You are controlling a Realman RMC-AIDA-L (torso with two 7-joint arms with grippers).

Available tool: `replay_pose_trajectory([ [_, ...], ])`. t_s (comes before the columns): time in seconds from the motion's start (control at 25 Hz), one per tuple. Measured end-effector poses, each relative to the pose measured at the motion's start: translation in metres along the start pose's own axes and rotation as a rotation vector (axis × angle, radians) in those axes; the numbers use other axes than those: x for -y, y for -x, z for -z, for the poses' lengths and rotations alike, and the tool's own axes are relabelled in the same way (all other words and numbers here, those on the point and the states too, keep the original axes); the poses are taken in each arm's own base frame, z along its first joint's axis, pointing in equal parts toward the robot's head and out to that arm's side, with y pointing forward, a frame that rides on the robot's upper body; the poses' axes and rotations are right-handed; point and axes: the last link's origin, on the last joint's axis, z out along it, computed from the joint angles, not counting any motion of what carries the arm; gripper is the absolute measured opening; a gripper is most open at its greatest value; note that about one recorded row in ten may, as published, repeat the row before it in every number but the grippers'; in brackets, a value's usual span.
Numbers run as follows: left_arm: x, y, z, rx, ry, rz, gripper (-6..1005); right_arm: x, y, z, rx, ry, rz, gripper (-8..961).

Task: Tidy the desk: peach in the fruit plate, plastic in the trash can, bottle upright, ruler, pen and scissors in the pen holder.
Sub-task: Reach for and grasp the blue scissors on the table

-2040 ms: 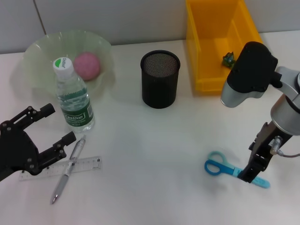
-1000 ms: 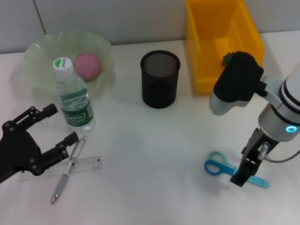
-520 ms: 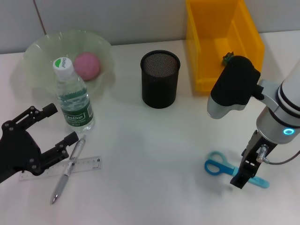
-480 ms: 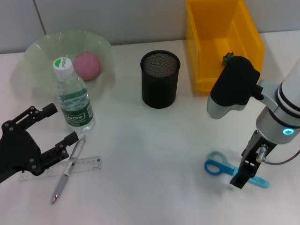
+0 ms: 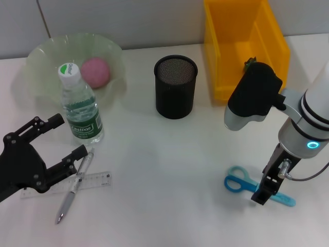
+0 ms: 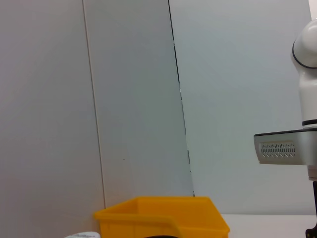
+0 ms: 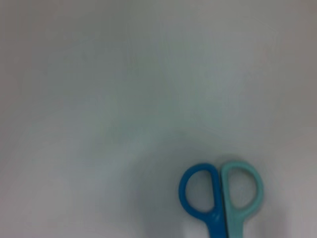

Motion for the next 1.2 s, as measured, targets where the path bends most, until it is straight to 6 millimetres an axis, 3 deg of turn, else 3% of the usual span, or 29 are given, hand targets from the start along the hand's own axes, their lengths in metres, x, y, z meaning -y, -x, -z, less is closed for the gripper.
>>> replay_pose_trajectory([
  [0.16,-0.0004,-0.0001,-0.0007,-0.002,0.002,0.001,757,0.0004,-0.0009,-0.0017,-0.006,0.004,-0.008,740],
  [0.4,-0.0007,-0.0002,-0.0009,-0.003,0.004,0.001,757,0.0011,-0.0012,-0.0037,-0.005,0.005,-0.012,505],
  [1.2,0.0000,-0.0034,-0.0007,-0.019,0.014,-0.001,757,0.0014,-0.0028,-0.0082,-0.014,0.015,-0.023,389],
])
